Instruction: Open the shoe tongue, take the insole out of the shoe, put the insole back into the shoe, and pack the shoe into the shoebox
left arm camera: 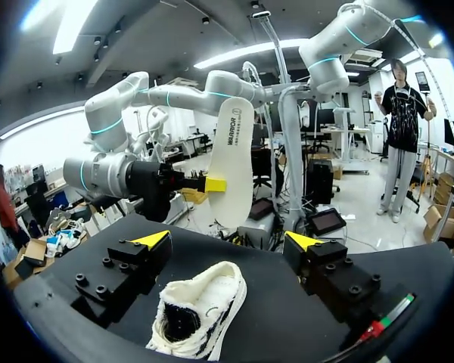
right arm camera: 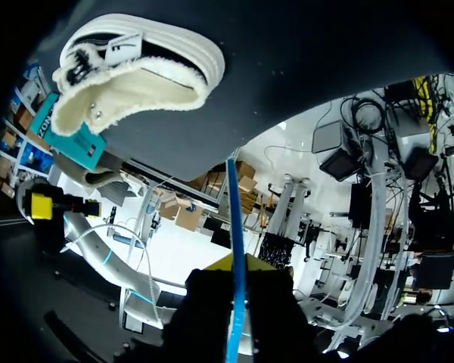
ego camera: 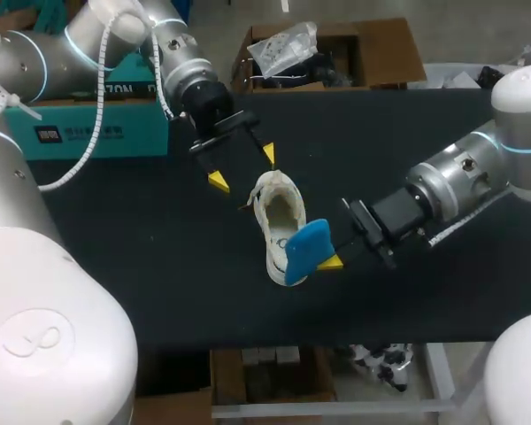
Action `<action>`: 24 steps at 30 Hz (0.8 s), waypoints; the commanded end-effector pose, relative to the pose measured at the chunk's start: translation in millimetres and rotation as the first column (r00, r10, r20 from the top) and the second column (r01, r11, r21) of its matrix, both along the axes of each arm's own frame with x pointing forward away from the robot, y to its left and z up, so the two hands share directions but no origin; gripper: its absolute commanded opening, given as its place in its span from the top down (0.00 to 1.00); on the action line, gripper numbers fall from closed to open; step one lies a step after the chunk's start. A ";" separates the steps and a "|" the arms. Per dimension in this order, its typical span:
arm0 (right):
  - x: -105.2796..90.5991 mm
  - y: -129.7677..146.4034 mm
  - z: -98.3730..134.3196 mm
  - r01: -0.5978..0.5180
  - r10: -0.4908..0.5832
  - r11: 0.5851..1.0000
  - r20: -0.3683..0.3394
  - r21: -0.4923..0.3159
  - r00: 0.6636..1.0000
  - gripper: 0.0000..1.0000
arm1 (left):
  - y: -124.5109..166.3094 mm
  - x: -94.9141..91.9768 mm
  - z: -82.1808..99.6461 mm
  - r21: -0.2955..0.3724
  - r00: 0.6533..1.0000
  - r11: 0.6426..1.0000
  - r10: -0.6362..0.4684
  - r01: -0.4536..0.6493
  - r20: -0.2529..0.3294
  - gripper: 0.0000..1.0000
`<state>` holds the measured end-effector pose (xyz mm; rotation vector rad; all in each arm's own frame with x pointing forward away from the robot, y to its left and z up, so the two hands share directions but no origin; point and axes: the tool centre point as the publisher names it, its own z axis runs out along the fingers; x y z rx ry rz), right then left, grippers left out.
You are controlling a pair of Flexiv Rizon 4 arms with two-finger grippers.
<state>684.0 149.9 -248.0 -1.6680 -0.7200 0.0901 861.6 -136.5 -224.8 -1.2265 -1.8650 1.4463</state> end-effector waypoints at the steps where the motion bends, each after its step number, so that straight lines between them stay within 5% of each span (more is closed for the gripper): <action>1: 1.0 -0.5 -0.4 -0.004 0.004 1.000 -0.002 0.002 1.000 1.00 | -0.2 0.7 -0.2 0.000 1.000 1.000 -0.002 0.002 -0.002 0.00; 21: 2.4 1.8 -0.1 0.009 -0.009 1.000 0.006 0.007 1.000 1.00 | -0.2 0.7 -0.2 0.000 1.000 1.000 -0.002 0.002 -0.002 0.00; 24: 5.6 7.4 -1.1 0.082 -0.082 0.997 0.005 0.011 0.997 1.00 | -2.0 -11.1 4.1 -0.042 0.990 0.989 0.140 -0.140 -0.003 0.00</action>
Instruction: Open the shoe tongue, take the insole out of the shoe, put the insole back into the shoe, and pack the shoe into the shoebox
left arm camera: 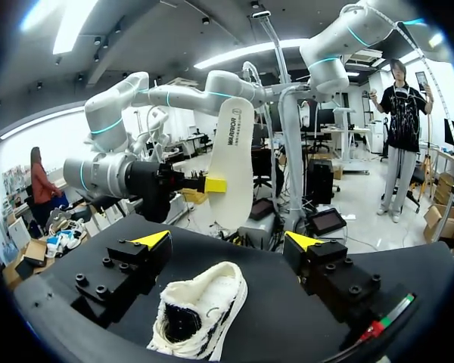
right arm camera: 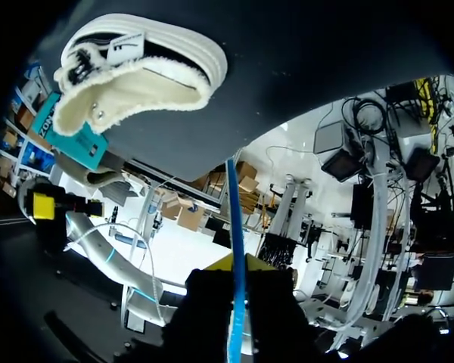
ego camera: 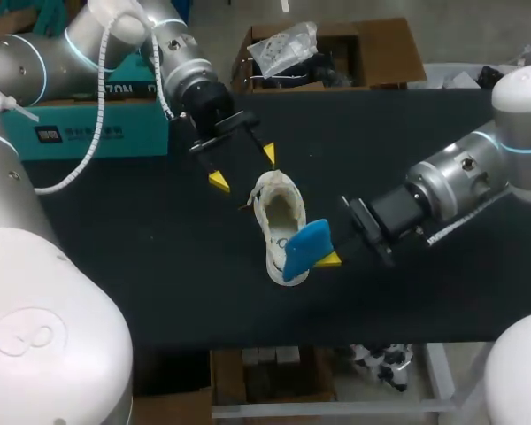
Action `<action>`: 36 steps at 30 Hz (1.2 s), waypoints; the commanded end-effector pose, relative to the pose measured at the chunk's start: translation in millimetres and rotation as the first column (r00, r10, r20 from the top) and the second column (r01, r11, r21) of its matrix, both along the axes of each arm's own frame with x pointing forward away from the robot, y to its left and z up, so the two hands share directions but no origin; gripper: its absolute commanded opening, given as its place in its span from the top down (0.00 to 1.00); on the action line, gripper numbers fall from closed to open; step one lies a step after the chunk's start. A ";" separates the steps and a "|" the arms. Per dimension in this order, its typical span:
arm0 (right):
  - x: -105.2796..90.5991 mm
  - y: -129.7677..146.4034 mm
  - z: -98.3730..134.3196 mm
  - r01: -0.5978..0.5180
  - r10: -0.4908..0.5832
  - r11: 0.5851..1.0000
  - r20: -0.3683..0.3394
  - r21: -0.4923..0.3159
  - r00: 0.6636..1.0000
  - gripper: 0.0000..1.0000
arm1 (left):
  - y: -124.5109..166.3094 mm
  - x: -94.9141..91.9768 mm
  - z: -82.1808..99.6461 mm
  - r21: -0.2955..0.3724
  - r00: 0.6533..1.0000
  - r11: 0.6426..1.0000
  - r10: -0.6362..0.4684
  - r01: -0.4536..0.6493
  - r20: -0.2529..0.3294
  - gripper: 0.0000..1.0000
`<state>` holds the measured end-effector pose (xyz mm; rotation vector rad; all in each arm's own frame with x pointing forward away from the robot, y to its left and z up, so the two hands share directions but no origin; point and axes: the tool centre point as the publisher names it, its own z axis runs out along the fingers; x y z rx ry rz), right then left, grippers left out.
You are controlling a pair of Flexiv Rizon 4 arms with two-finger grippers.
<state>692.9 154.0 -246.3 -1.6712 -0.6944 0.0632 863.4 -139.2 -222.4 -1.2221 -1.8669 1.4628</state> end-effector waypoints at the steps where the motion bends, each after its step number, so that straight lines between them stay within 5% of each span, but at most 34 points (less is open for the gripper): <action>1: -2.5 5.3 -3.4 0.063 -0.063 0.998 0.013 0.014 0.998 1.00 | 0.8 -20.7 1.1 -0.043 0.984 0.983 0.177 -0.177 0.005 0.00; 10: 3.7 13.3 2.7 0.201 -0.201 0.979 0.052 0.018 0.978 1.00 | 6.7 -64.4 -2.2 -0.158 0.879 0.873 0.474 -0.461 0.054 0.00; 15: 10.8 13.8 3.5 0.249 -0.250 0.968 0.064 0.015 0.966 1.00 | 9.3 -73.7 -5.7 -0.219 0.754 0.742 0.656 -0.634 0.038 0.00; 23: 21.1 10.8 1.7 0.283 -0.287 0.957 0.083 0.061 0.954 1.00 | 11.3 -76.4 5.7 -0.235 0.620 0.602 0.785 -0.763 0.001 0.00; 32: 33.6 8.7 3.9 0.298 -0.301 0.953 0.099 0.050 0.948 1.00 | 11.3 -76.4 5.7 -0.235 0.620 0.602 0.785 -0.763 0.001 0.00; 34: 36.2 10.6 2.0 0.312 -0.317 0.948 0.112 0.064 0.942 1.00 | 5.5 -84.1 0.5 -0.228 0.585 0.584 0.808 -0.779 0.070 0.00; 36: 38.9 13.4 -0.5 0.320 -0.326 0.945 0.114 0.069 0.939 1.00 | 1.8 -92.6 -4.9 -0.241 0.598 0.592 0.800 -0.769 0.056 0.00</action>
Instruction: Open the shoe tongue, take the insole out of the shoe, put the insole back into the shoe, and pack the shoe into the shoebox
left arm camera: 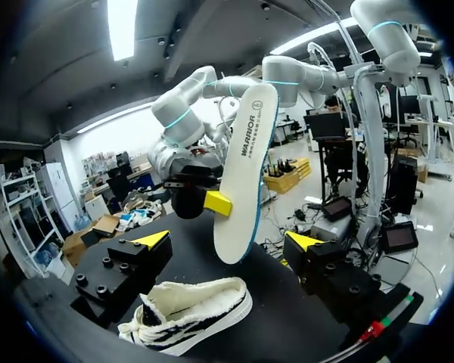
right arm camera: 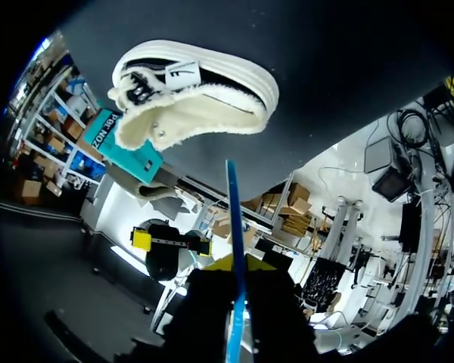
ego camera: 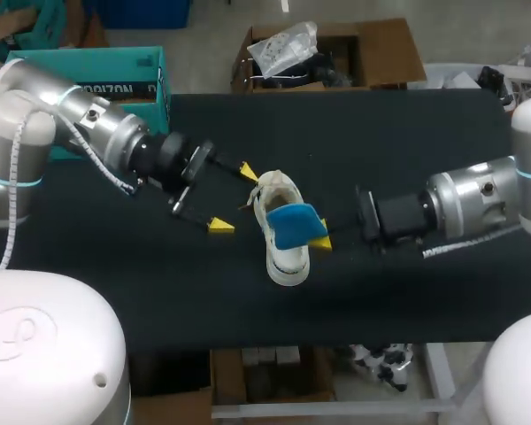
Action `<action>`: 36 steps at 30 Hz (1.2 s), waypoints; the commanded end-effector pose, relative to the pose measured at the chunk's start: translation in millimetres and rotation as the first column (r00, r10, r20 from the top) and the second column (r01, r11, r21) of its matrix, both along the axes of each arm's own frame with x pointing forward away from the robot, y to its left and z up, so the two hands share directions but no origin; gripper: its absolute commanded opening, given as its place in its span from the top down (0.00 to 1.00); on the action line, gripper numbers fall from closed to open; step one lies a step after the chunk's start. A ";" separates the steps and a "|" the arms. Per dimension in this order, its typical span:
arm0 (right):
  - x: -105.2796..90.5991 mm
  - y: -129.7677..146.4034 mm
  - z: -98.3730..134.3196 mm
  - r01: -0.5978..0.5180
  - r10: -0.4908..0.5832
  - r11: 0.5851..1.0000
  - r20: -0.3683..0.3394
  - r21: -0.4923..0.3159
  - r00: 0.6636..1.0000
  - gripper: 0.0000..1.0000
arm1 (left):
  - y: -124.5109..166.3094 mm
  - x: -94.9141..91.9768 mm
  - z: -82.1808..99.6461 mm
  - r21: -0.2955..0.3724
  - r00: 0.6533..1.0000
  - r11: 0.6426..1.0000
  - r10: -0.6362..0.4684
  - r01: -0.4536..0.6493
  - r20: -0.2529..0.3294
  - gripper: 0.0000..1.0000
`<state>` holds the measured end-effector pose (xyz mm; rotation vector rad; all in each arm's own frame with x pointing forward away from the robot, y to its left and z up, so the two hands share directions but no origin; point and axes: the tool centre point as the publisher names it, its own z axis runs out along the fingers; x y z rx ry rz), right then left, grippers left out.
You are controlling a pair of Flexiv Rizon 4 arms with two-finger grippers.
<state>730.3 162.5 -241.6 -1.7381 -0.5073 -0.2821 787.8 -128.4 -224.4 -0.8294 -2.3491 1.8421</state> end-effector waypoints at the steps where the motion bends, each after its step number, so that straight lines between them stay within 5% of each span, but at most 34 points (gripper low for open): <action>1: 2.7 6.0 -6.3 0.016 -0.016 1.000 0.003 0.012 1.000 1.00 | -11.1 -19.2 -5.6 -0.094 0.934 0.934 0.351 -0.345 0.059 0.00; 13: 5.9 18.5 -10.9 0.074 -0.075 0.997 0.026 0.036 0.997 1.00 | -39.7 -24.3 -23.5 -0.119 0.904 0.905 0.419 -0.409 0.078 0.00; 16: 5.6 19.3 -13.1 0.091 -0.092 0.995 0.035 0.044 0.995 1.00 | -43.1 -21.4 -27.3 -0.117 0.902 0.902 0.425 -0.415 0.074 0.47; 19: 6.1 18.9 -14.8 0.113 -0.115 0.993 0.051 0.040 0.992 1.00 | -44.1 -17.9 -29.5 -0.111 0.903 0.904 0.422 -0.413 0.074 0.37; 26: 24.0 20.0 -31.4 0.156 -0.162 0.982 0.052 0.106 0.985 1.00 | -41.7 -4.6 -37.7 -0.087 0.909 0.911 0.409 -0.403 0.073 0.35; 36: 47.9 20.7 -48.1 0.179 -0.186 0.975 0.049 0.128 0.981 1.00 | -43.9 11.3 -54.4 -0.036 0.932 0.934 0.356 -0.354 0.066 0.50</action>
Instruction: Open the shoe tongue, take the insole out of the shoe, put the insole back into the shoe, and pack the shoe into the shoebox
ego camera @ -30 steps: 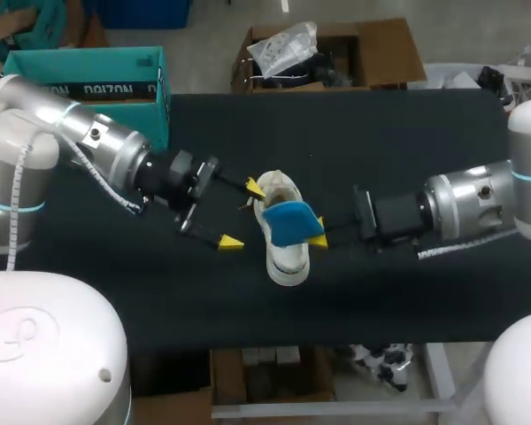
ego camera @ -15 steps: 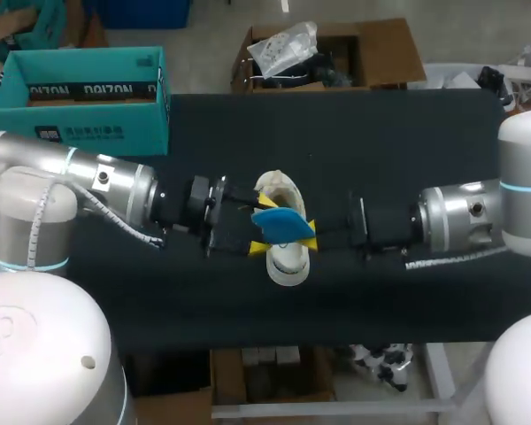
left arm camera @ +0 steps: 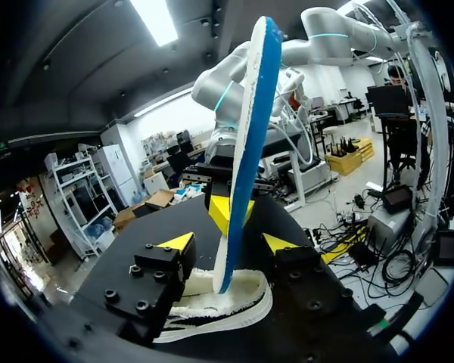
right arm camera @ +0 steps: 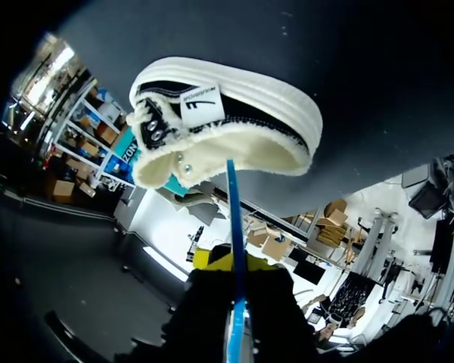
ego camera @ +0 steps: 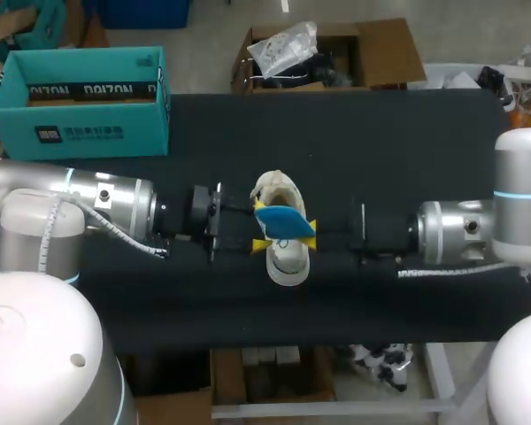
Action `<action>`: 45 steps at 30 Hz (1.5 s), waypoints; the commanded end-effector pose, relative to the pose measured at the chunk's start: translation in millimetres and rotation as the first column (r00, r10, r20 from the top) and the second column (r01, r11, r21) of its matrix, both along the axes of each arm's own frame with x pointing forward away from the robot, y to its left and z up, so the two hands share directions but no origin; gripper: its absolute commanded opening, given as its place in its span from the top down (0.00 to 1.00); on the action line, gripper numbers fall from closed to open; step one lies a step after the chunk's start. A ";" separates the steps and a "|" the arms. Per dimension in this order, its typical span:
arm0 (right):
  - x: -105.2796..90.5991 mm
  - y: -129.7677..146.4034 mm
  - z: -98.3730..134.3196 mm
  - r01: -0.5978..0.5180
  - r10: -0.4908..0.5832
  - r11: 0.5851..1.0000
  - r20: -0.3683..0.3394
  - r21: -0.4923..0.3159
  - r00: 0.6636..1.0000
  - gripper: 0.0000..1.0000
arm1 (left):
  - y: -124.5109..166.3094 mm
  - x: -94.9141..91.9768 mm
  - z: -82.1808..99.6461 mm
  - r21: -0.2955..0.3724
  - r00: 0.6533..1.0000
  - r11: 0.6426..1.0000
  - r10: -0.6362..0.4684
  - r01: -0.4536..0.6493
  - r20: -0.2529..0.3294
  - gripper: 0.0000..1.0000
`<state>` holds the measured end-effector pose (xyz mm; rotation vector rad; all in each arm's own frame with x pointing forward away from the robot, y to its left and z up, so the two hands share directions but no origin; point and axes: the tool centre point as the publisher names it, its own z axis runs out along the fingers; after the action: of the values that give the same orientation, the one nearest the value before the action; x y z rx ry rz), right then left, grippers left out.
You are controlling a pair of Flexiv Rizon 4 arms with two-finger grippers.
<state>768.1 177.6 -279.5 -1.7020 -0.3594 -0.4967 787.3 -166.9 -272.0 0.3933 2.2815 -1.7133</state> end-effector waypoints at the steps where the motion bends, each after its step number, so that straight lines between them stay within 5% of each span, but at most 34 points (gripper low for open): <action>1: 11.9 6.7 -11.0 -0.018 0.018 0.999 0.001 0.036 1.000 1.00 | -5.8 12.9 -7.2 0.017 0.999 0.999 -0.037 0.037 -0.009 0.51; 4: 15.4 9.0 -11.8 -0.017 0.017 0.999 0.003 0.037 1.000 1.00 | -7.0 16.7 -8.2 0.033 0.999 0.998 -0.049 0.049 -0.004 0.55; 12: 22.5 11.0 -14.3 -0.005 0.005 0.999 0.010 0.043 1.000 1.00 | -10.2 27.1 -14.7 0.059 0.998 0.996 -0.065 0.065 -0.008 0.90; 13: 23.0 11.0 -14.6 -0.005 0.004 0.999 0.011 0.045 1.000 1.00 | -10.3 28.5 -15.4 0.061 0.998 0.996 -0.066 0.066 -0.009 1.00; 21: 25.7 11.3 -13.0 0.000 0.000 0.999 0.014 0.041 1.000 1.00 | -10.0 31.3 -22.1 0.096 0.994 0.990 -0.109 0.107 0.017 1.00; 23: 24.9 9.9 -9.9 0.005 -0.005 1.000 0.005 0.012 1.000 0.62 | -10.2 28.6 -24.5 0.110 0.991 0.987 -0.125 0.120 0.039 1.00; 26: 22.5 8.9 -3.1 0.021 -0.021 0.999 -0.009 -0.051 1.000 0.47 | -10.6 27.9 -25.9 0.126 0.987 0.984 -0.138 0.127 0.086 1.00; 30: 18.5 6.6 2.6 0.048 -0.054 0.988 -0.035 -0.149 0.998 0.53 | -10.4 24.7 -25.4 0.131 0.977 0.984 -0.141 0.121 0.160 1.00; 35: 16.3 3.2 3.3 0.071 -0.080 0.974 -0.036 -0.213 0.996 0.71 | -13.2 19.6 -25.7 0.156 0.949 0.978 -0.175 0.138 0.262 1.00; 45: 13.8 1.4 -12.2 0.094 -0.111 0.971 -0.064 -0.219 0.992 0.74 | -24.4 25.8 -21.1 0.223 0.926 0.954 -0.258 0.199 0.277 1.00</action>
<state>784.0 178.1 -289.5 -1.9524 -0.2829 -0.4762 805.0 -186.8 -294.3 0.9103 2.2248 -1.4069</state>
